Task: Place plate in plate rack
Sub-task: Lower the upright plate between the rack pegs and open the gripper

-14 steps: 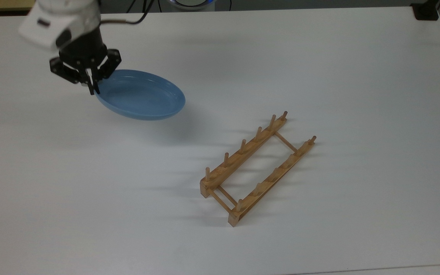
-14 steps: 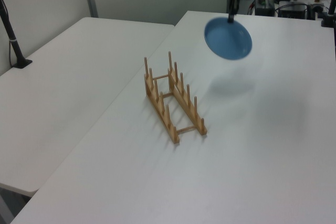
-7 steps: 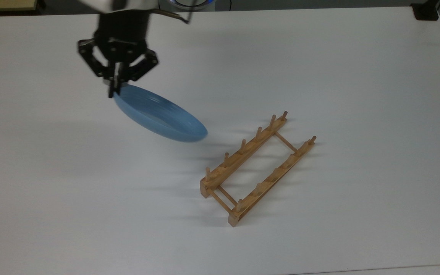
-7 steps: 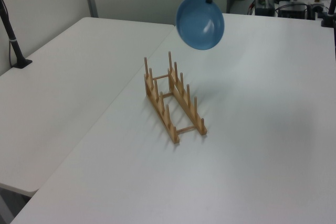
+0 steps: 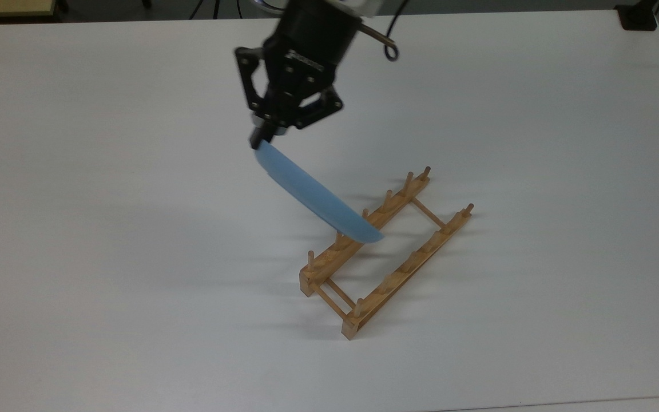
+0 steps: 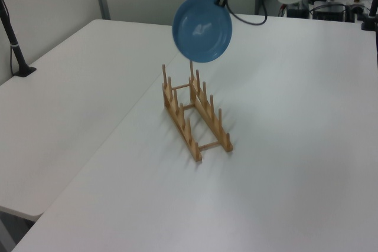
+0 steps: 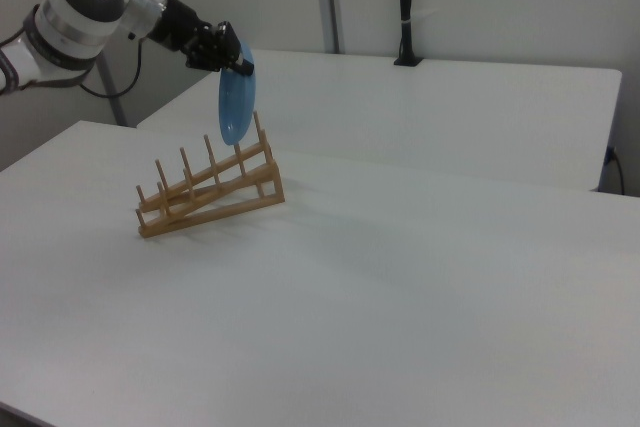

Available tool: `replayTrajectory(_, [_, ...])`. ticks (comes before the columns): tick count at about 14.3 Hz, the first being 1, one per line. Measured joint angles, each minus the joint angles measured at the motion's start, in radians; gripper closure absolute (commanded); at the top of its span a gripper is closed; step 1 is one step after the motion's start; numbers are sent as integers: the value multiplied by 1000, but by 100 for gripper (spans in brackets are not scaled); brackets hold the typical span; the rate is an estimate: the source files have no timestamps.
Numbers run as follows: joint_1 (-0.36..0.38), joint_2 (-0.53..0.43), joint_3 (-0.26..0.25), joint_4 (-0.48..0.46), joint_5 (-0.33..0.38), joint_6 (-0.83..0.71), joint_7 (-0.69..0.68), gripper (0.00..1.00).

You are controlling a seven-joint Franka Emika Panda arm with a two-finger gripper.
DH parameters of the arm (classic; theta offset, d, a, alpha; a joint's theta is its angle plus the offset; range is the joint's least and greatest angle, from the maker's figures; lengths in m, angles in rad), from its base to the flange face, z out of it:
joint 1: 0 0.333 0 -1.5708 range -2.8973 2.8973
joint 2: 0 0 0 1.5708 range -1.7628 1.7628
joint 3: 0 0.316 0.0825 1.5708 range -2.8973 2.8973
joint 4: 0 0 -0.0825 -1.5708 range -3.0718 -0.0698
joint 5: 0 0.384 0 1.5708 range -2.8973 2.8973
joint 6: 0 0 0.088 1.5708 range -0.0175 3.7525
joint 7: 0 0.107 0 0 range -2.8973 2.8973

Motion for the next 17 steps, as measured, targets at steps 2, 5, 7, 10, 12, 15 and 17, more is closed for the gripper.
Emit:
replayTrajectory(2, [14, 26, 0, 3, -37, 0, 40, 100])
replayTrajectory(5, [35, 71, 1, 23, -61, 0, 71, 100])
replayTrajectory(7, [51, 92, 1, 29, -69, 0, 90, 100])
replayTrajectory(10, [71, 112, 1, 30, -74, 0, 96, 100])
replayTrajectory(12, [78, 125, 3, 30, -89, 0, 98, 93])
replayTrajectory(15, [81, 144, 13, 30, -108, 0, 111, 28])
replayTrajectory(17, [81, 153, 22, 30, -108, 0, 131, 0])
